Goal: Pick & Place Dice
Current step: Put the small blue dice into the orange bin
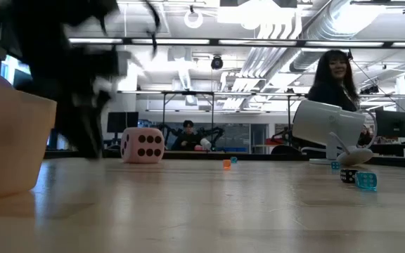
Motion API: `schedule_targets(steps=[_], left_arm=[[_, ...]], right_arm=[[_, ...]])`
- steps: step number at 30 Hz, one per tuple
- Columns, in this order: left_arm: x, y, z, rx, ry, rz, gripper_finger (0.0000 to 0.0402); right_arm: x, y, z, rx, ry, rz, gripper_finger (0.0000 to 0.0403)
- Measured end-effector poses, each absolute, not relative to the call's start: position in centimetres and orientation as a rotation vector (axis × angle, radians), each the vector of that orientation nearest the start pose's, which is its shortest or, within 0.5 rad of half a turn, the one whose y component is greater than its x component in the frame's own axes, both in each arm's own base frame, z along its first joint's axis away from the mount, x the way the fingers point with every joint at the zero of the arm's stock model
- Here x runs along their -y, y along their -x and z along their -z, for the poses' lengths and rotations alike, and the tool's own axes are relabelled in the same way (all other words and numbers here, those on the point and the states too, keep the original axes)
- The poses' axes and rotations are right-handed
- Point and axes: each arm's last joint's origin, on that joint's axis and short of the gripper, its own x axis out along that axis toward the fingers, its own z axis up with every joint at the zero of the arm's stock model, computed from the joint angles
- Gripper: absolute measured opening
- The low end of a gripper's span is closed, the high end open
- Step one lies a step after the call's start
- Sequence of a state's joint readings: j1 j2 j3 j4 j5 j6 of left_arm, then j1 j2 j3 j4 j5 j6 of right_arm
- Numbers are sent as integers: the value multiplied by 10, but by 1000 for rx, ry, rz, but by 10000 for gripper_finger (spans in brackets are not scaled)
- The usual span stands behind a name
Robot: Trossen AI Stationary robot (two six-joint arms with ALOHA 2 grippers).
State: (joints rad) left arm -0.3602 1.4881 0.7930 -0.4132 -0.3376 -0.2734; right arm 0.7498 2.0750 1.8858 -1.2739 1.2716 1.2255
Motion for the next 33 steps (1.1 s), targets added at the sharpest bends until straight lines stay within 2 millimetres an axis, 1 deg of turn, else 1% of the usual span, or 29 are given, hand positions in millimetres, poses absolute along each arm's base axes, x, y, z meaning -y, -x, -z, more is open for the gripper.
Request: schedule_targets(steps=[2,4,6,8,9,11,14,17,19,22,24,26,29,33], left_arm=[[90,-246,-205,-1028,-101,-138,43],[97,-233,-232,-1056,-92,-140,43],[110,-220,-255,-1048,-119,-91,43],[127,-207,-277,-1003,-131,-4,43],[135,-200,-286,-991,-133,45,43],[152,-188,-296,-984,-120,124,43],[174,-173,-308,-970,-12,177,43],[191,-160,-306,-1040,116,209,43],[199,-155,-301,-1086,185,194,44],[208,-150,-296,-1109,216,173,73],[215,-150,-290,-1129,219,157,99],[222,-150,-283,-1151,222,152,116],[231,-152,-275,-1185,248,148,125],[238,-157,-267,-1200,279,115,128]], right_arm=[[-257,-317,-272,-371,102,744,391],[-257,-317,-272,-371,102,744,391],[-258,-317,-271,-378,99,742,391],[-257,-318,-271,-393,91,740,391],[-256,-318,-271,-397,89,741,391],[-257,-318,-270,-407,85,737,391],[-256,-320,-270,-410,73,737,391],[-256,-321,-270,-408,58,738,391],[-256,-321,-270,-405,54,737,391],[-256,-322,-270,-405,52,737,391],[-256,-322,-270,-405,52,737,391],[-256,-322,-270,-409,63,734,391],[-256,-322,-270,-414,76,732,391],[-256,-322,-270,-414,76,733,391]])
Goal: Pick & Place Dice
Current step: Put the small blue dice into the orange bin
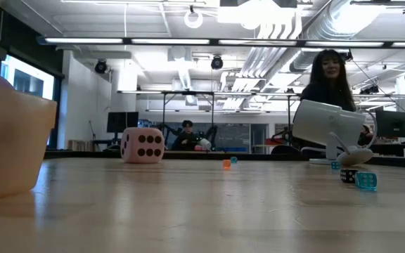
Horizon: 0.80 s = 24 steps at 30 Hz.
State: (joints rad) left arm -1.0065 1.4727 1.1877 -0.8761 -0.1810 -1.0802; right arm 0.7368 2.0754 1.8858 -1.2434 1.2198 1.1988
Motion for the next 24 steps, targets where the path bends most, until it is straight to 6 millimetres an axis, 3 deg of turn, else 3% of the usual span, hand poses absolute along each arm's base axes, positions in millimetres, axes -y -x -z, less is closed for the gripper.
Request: schedule_targets(steps=[13,24], left_arm=[[236,-160,-266,-1225,457,-10,130],[248,-163,-272,-1163,351,244,131]], right_arm=[[-256,-322,-270,-425,72,730,391],[-256,-322,-270,-434,91,725,391]])
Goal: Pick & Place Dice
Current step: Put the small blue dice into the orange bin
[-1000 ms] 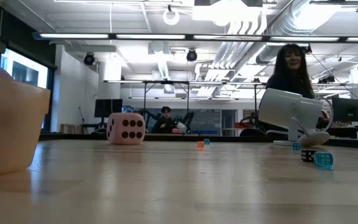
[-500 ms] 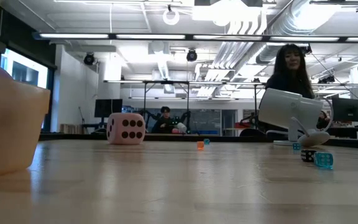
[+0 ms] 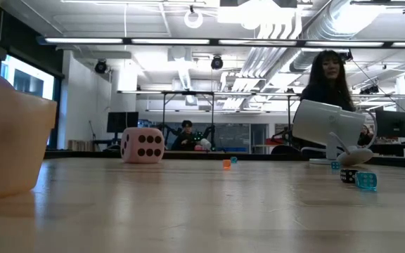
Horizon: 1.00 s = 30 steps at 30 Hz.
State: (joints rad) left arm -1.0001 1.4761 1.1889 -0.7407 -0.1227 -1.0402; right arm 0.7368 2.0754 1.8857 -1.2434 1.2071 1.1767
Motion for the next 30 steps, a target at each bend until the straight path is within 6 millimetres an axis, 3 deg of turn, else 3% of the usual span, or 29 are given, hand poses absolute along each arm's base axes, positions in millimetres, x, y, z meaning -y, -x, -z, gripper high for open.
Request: schedule_targets(steps=[13,25,30], left_arm=[[246,-166,-272,-1153,379,211,141],[246,-166,-272,-1114,315,221,301],[246,-166,-272,-1116,321,218,341]], right_arm=[[-256,-322,-270,-437,83,722,391],[-256,-322,-270,-438,87,721,391],[-256,-322,-270,-438,87,721,391]])
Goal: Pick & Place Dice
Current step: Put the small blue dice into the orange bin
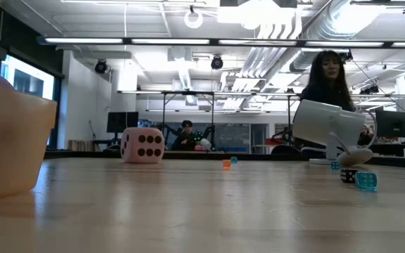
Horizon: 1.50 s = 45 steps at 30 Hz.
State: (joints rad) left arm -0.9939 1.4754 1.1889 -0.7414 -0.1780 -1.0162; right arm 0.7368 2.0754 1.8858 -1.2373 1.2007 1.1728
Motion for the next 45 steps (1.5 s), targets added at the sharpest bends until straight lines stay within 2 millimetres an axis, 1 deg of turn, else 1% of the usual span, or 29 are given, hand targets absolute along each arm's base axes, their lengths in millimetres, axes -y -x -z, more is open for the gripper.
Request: schedule_targets(steps=[5,12,19,25,31,37,41,45], left_arm=[[246,-166,-272,-1115,321,217,349],[246,-166,-272,-1115,319,219,349],[246,-166,-272,-1106,280,242,349],[246,-166,-272,-1108,291,235,349],[246,-166,-272,-1103,258,254,349],[246,-166,-272,-1101,266,247,349],[246,-166,-272,-1100,272,240,349],[245,-167,-272,-1097,271,237,349]], right_arm=[[-256,-322,-270,-438,87,721,391],[-256,-322,-270,-438,87,721,391],[-256,-322,-270,-436,88,722,391],[-256,-322,-270,-435,89,722,391],[-256,-323,-270,-440,105,718,391],[-261,-331,-267,-465,162,670,391],[-264,-338,-268,-494,167,617,391],[-266,-340,-269,-489,190,598,391]])
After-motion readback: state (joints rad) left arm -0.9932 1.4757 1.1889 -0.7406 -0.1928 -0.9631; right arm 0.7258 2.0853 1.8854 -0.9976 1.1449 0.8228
